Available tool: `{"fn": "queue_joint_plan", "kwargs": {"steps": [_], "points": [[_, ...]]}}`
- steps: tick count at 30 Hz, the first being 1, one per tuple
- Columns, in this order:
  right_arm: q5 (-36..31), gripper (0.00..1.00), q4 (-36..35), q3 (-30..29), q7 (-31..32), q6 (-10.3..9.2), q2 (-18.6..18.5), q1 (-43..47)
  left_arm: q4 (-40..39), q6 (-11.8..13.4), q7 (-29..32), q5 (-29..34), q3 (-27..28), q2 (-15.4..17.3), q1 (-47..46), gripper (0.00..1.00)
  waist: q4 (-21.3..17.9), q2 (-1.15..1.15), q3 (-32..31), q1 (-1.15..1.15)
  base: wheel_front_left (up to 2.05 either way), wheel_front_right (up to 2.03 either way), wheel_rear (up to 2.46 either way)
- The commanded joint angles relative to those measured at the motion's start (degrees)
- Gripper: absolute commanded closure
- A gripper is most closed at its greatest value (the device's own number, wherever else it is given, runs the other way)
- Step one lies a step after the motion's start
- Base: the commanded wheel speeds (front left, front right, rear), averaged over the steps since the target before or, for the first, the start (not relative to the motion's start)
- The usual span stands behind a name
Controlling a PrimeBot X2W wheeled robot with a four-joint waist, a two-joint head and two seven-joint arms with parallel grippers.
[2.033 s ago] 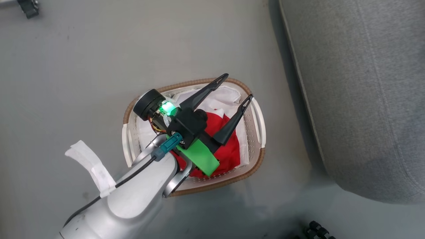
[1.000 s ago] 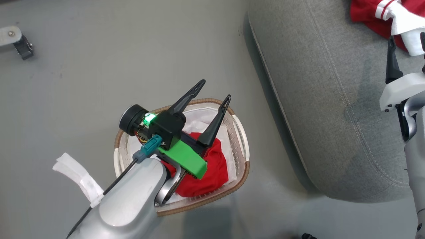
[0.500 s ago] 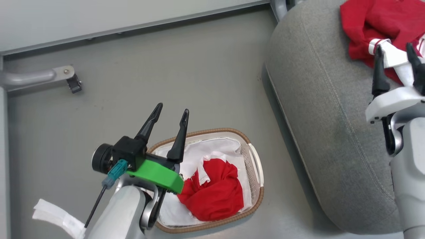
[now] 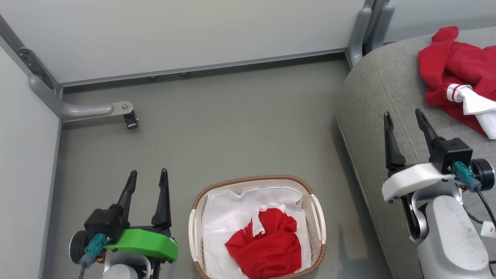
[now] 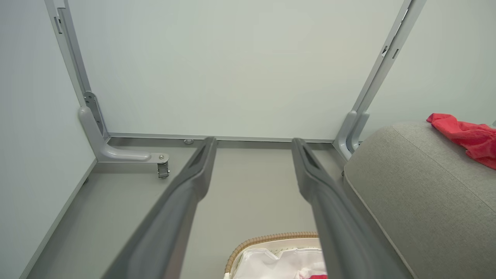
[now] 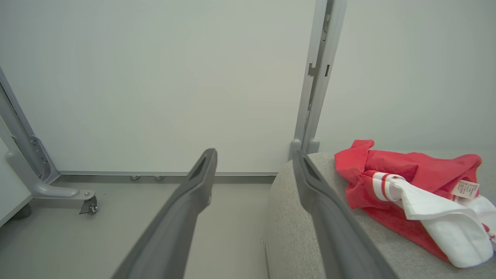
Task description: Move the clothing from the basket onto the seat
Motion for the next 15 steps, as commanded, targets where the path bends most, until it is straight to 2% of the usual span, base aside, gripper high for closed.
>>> {"fn": "queue_joint_plan", "kwargs": {"steps": [1,6,11,15], "points": [[0.7,0.0,-0.6,0.0,-0.3,-0.08,-0.1,2.0,-0.2,-0.4,0.0,0.4,0.8,-0.1,1.4,0.0,0.3,0.0,-1.0,0.0,0.0,0.0,0.0],[4.5,0.0,-2.2,1.2,-0.3,-0.08,0.0,6.6,-0.8,-0.4,0.0,0.5,3.2,-0.4,4.0,0.0,0.4,0.0,-2.5,0.0,0.0,0.0,0.0],[7.7,0.0,-3.0,2.7,-0.3,-0.08,0.0,10.4,-1.4,0.8,-0.1,-2.0,3.8,-0.4,6.1,0.0,0.2,0.0,-4.1,0.0,0.0,0.0,0.0],[7.7,0.0,-3.8,5.0,-0.3,-0.08,0.0,12.5,-1.7,1.6,-0.1,-2.7,4.0,-0.4,7.6,0.0,-0.1,0.0,-4.9,0.0,0.0,0.0,0.0]]}}
